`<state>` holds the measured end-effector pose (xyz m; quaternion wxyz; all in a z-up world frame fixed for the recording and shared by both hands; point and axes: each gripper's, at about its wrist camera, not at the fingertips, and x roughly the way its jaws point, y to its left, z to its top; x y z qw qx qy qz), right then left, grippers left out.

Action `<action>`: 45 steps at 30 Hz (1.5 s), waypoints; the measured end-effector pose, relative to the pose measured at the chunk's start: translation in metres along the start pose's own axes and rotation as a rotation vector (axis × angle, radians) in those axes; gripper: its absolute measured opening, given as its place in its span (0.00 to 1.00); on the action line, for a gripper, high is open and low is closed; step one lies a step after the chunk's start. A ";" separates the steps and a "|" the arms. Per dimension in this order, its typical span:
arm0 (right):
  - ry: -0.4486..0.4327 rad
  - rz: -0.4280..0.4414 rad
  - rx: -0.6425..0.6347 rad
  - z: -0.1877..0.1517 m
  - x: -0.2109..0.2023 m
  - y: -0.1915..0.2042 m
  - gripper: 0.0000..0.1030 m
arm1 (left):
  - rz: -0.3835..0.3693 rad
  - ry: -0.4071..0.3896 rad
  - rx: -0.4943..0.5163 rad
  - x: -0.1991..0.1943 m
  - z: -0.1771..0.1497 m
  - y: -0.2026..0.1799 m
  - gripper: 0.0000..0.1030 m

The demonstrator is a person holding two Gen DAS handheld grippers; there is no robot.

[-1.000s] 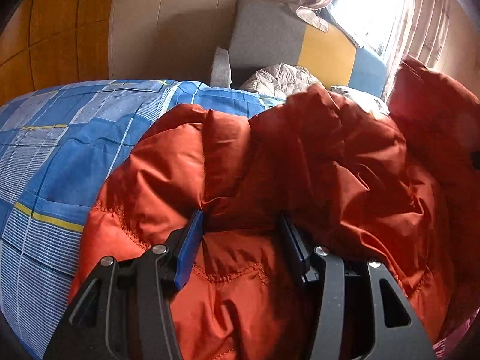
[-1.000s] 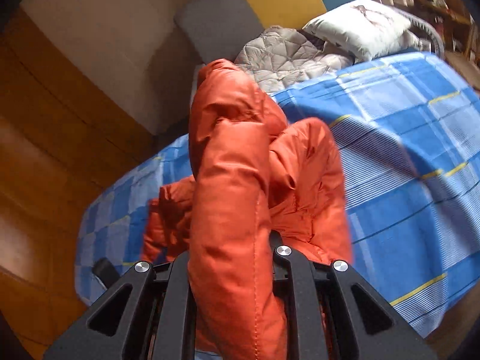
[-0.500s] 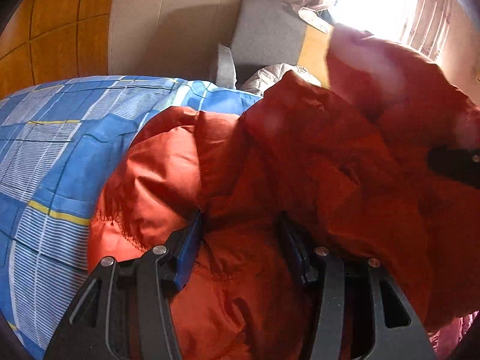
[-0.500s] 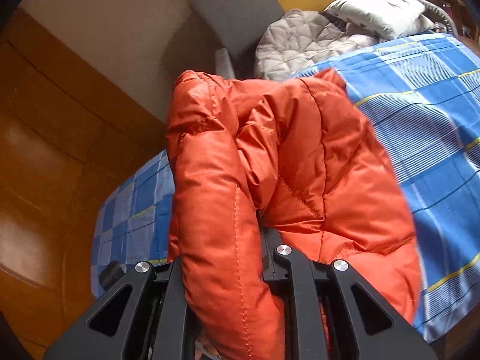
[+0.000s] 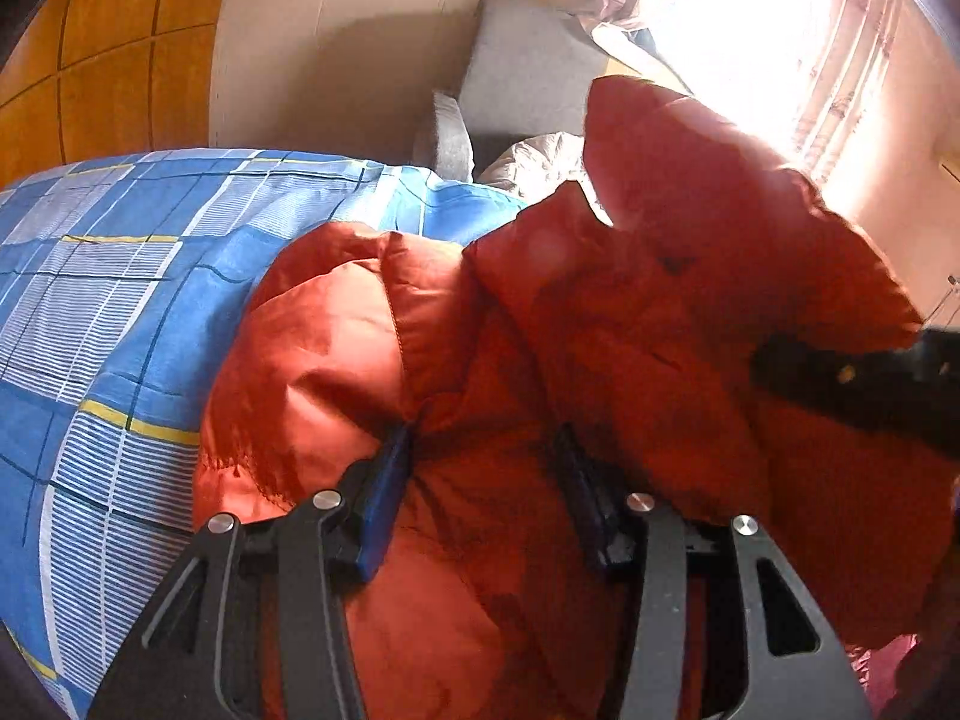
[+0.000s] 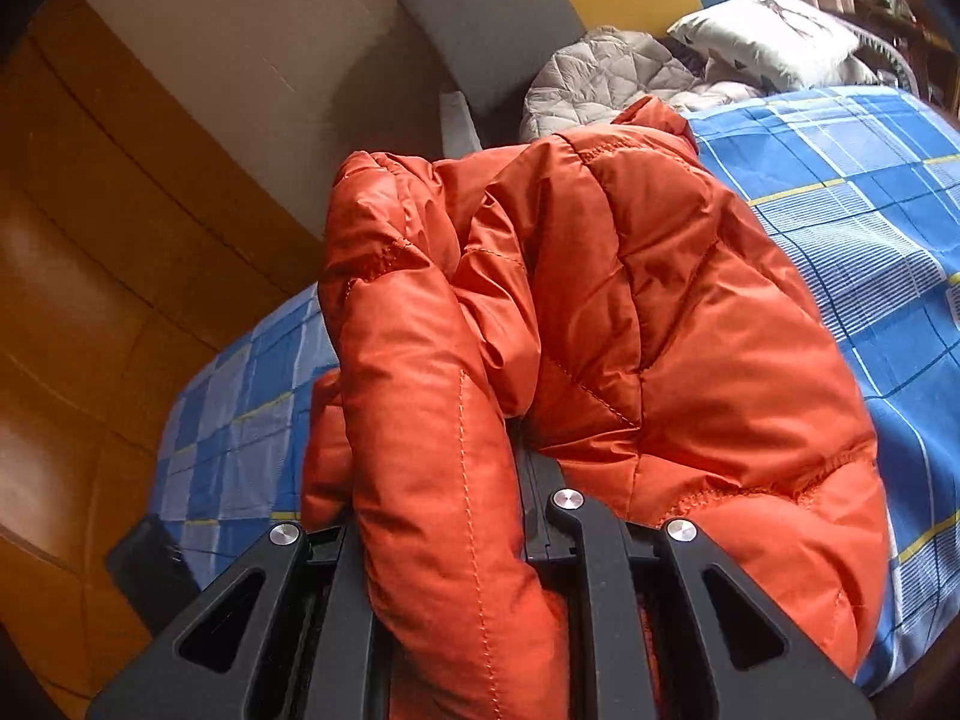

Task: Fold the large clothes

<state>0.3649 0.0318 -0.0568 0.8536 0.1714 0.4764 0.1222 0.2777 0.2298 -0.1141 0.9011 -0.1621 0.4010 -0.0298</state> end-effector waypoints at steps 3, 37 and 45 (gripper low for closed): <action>-0.013 -0.006 -0.017 -0.009 0.006 0.002 0.14 | -0.007 -0.002 -0.010 -0.002 -0.002 0.000 0.47; 0.035 0.374 -0.289 -0.054 -0.055 -0.013 0.72 | -0.112 -0.041 -0.197 -0.040 0.007 0.028 0.41; 0.045 0.341 -0.351 -0.072 -0.041 -0.006 0.73 | -0.272 -0.047 -0.149 -0.055 0.014 0.011 0.59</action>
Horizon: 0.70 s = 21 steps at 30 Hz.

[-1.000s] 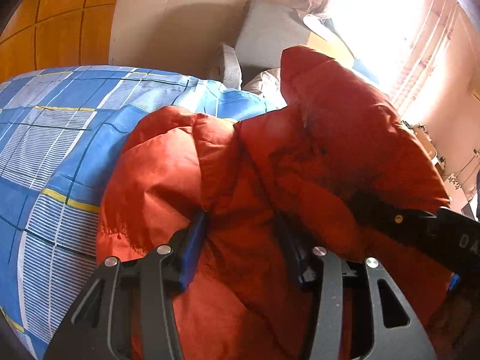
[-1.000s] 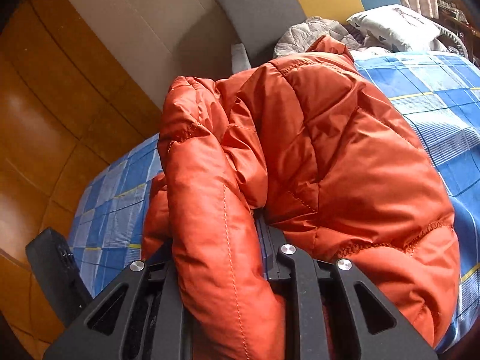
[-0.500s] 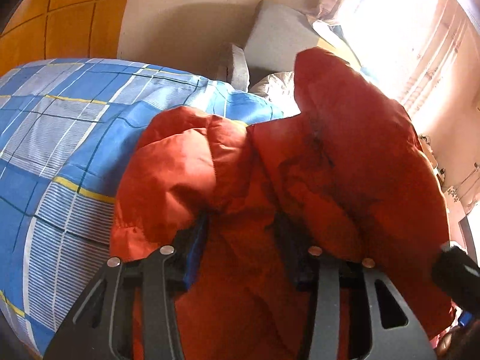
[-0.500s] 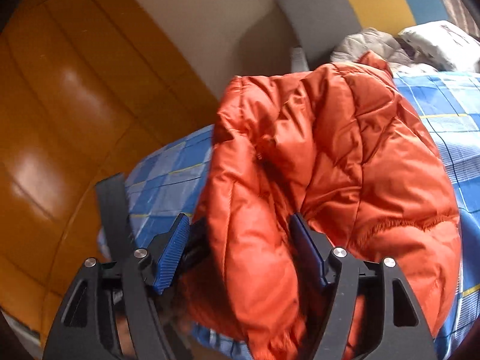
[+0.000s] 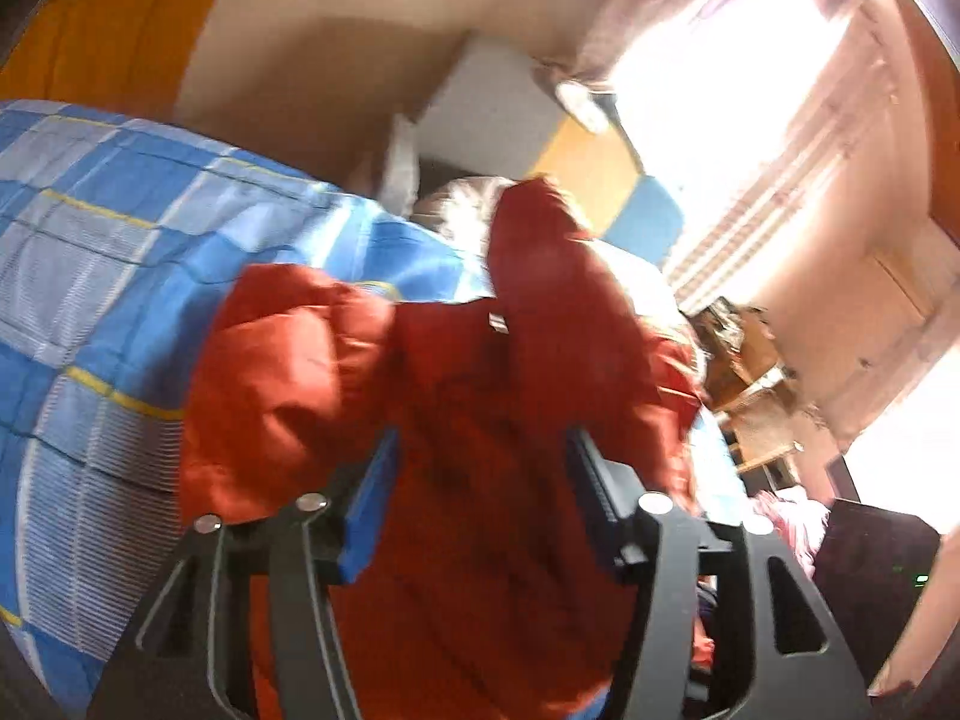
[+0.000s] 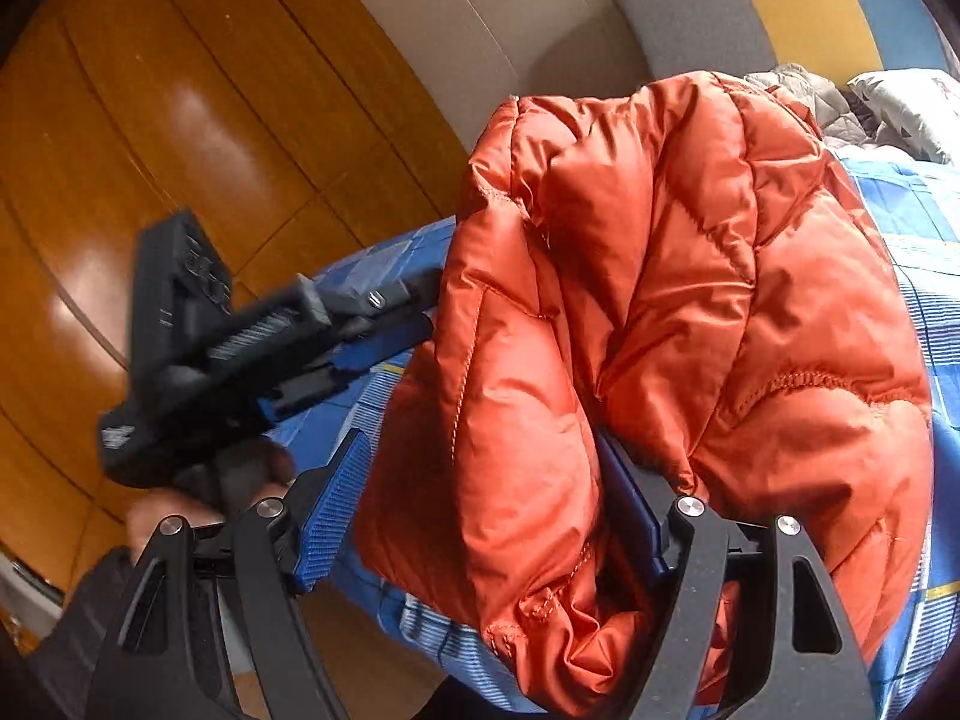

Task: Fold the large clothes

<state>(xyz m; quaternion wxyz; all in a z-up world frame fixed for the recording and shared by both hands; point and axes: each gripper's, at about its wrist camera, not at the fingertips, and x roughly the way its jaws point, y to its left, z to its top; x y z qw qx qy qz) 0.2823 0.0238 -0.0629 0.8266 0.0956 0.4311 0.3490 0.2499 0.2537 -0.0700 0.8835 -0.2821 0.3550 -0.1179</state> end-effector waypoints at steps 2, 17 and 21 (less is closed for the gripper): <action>0.004 -0.008 -0.010 -0.004 0.003 0.004 0.73 | 0.007 0.009 0.034 0.003 -0.002 -0.006 0.59; -0.100 -0.185 -0.094 -0.032 -0.026 0.060 0.89 | 0.108 0.031 0.104 0.008 0.003 -0.027 0.58; -0.116 -0.134 -0.092 -0.037 -0.062 0.064 0.90 | 0.108 0.033 0.107 0.009 0.005 -0.030 0.58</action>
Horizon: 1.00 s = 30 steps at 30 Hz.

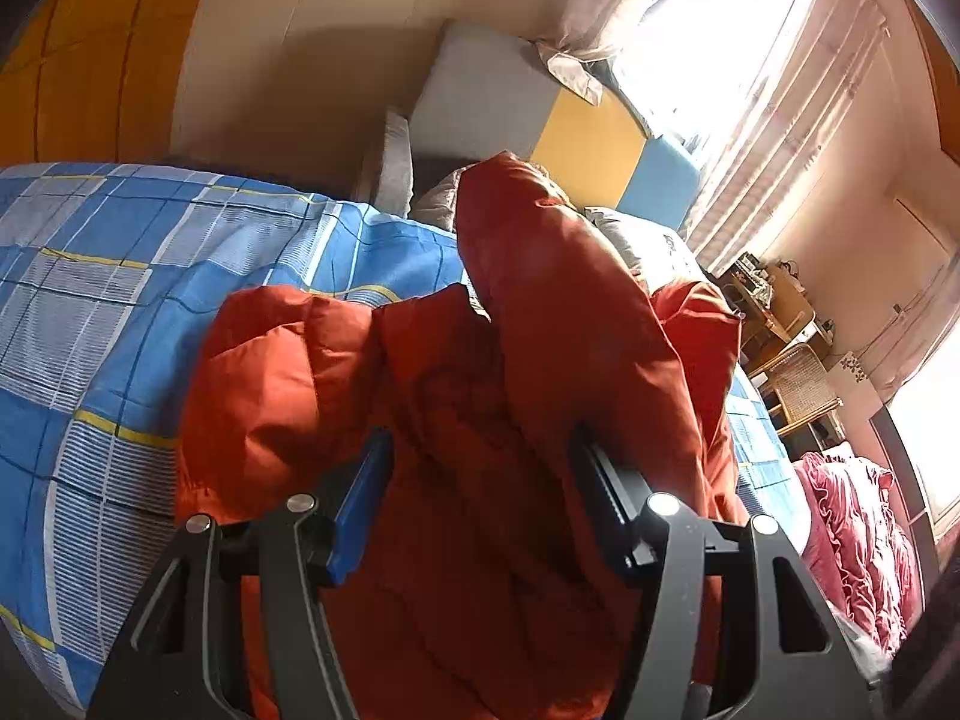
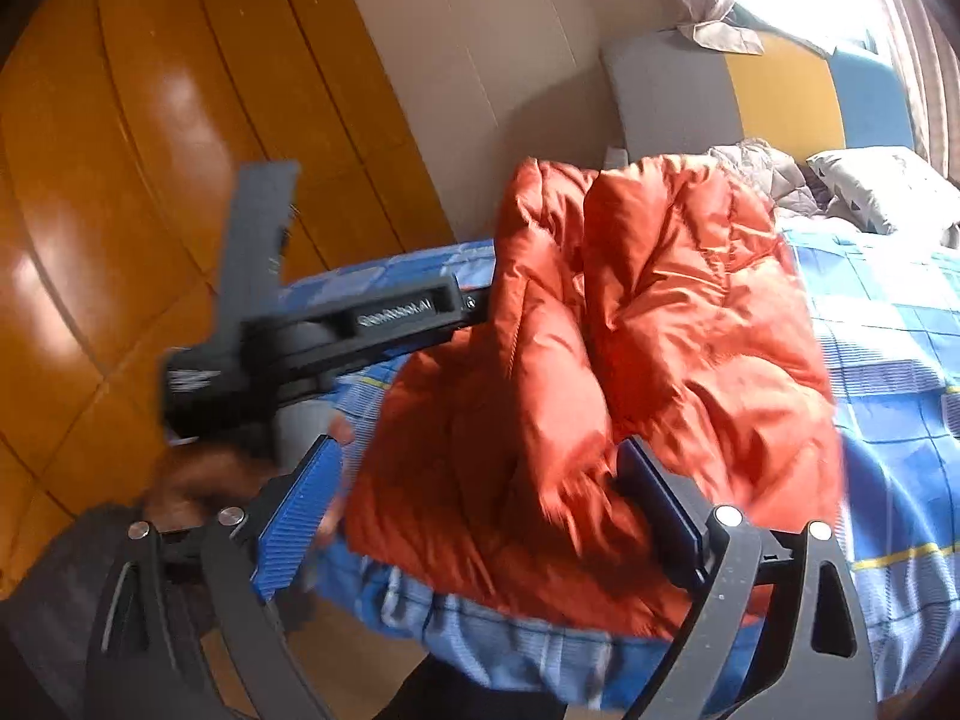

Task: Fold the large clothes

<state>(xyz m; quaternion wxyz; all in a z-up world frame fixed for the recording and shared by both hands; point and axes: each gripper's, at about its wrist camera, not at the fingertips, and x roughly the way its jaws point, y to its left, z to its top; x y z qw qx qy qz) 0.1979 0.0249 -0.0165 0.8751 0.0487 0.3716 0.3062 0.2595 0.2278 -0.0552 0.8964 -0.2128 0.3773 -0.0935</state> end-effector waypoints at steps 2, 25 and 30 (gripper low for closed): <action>-0.044 0.055 0.015 -0.002 -0.031 -0.017 0.90 | -0.003 0.000 0.002 0.000 0.000 -0.002 0.58; -0.022 -0.142 0.536 -0.024 0.021 -0.211 0.54 | -0.119 -0.033 -0.106 -0.014 0.008 0.005 0.73; -0.019 -0.172 0.395 -0.015 0.017 -0.197 0.49 | -0.139 -0.022 -0.085 -0.013 0.013 -0.003 0.75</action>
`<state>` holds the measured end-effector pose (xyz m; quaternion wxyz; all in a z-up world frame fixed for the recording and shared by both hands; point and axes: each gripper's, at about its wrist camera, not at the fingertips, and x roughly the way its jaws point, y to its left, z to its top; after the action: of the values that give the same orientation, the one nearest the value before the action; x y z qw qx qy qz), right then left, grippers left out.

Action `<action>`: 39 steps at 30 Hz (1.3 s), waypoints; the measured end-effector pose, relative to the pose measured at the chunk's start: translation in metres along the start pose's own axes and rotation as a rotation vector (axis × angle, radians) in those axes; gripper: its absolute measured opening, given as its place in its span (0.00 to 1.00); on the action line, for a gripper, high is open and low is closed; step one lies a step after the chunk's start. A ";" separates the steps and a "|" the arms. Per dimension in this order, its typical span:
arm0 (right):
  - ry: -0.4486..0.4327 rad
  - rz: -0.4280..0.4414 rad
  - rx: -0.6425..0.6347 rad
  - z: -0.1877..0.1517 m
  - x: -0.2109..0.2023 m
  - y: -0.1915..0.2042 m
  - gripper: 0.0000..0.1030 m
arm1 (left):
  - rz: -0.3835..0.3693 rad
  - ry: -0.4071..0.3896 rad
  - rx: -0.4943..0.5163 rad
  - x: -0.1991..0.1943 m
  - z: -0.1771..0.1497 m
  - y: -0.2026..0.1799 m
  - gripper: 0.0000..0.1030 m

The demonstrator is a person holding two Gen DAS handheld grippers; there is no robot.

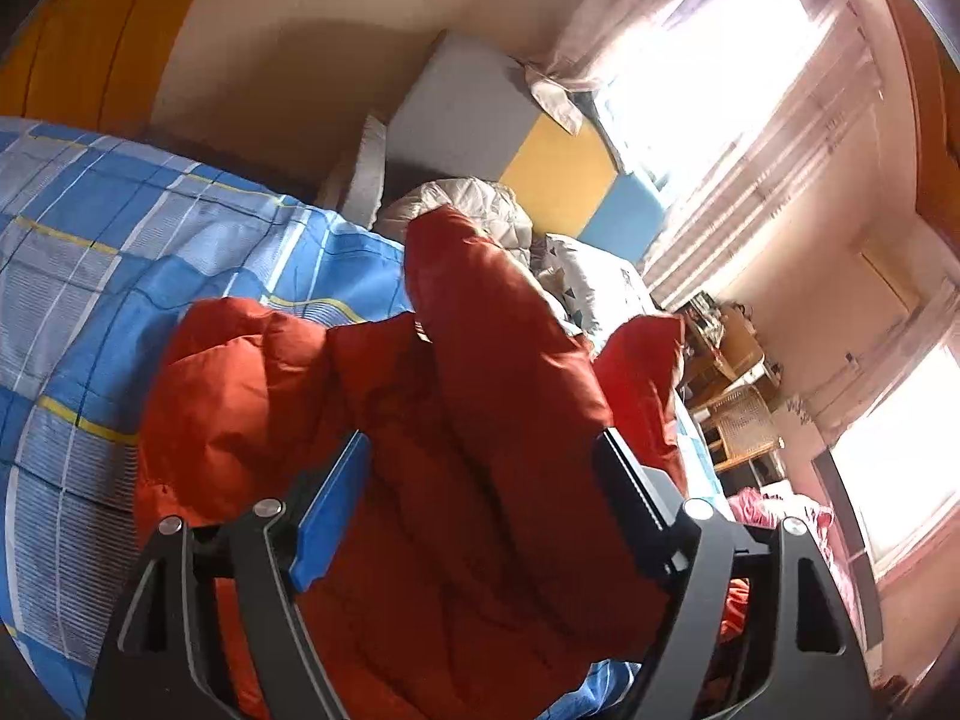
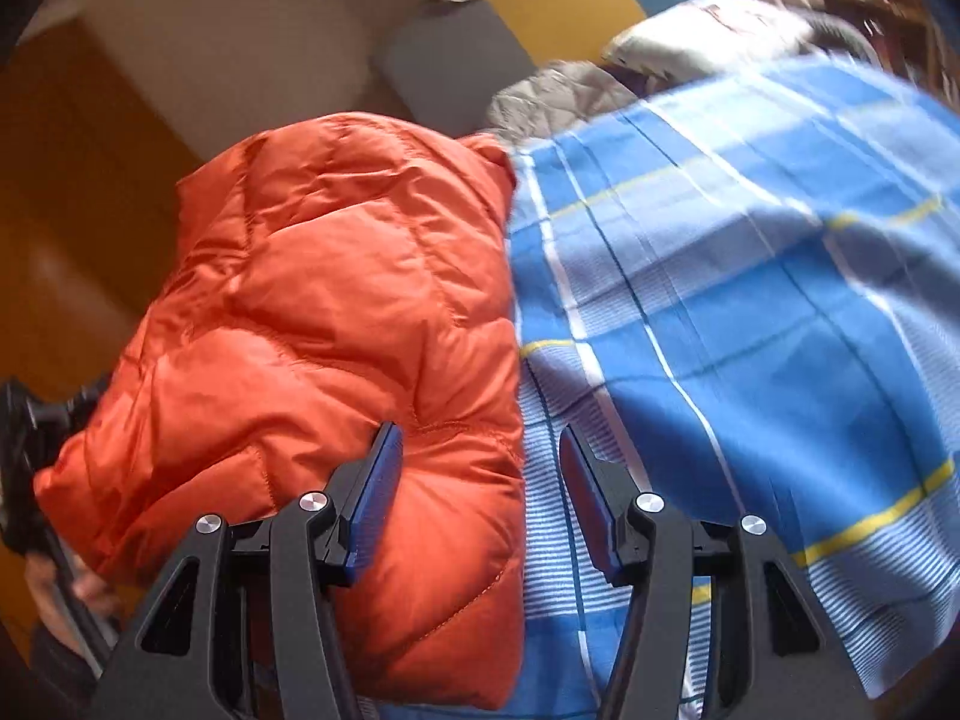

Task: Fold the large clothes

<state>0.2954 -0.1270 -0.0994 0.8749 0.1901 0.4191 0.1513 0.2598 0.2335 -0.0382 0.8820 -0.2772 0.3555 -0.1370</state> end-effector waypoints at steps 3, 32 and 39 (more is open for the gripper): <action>0.000 -0.030 -0.083 -0.004 -0.003 0.014 0.49 | 0.033 0.011 0.042 0.004 -0.004 -0.006 0.75; 0.019 -0.246 -0.479 -0.016 0.013 0.081 0.40 | 0.008 0.073 0.160 0.018 -0.012 -0.053 0.75; 0.022 -0.254 -0.500 -0.016 0.016 0.085 0.40 | -0.006 0.085 0.189 0.026 -0.003 -0.067 0.76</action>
<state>0.2834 -0.0422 -0.0806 0.9019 -0.0875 0.3988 0.1412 0.2734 0.1665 -0.0147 0.8879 -0.1878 0.3774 -0.1841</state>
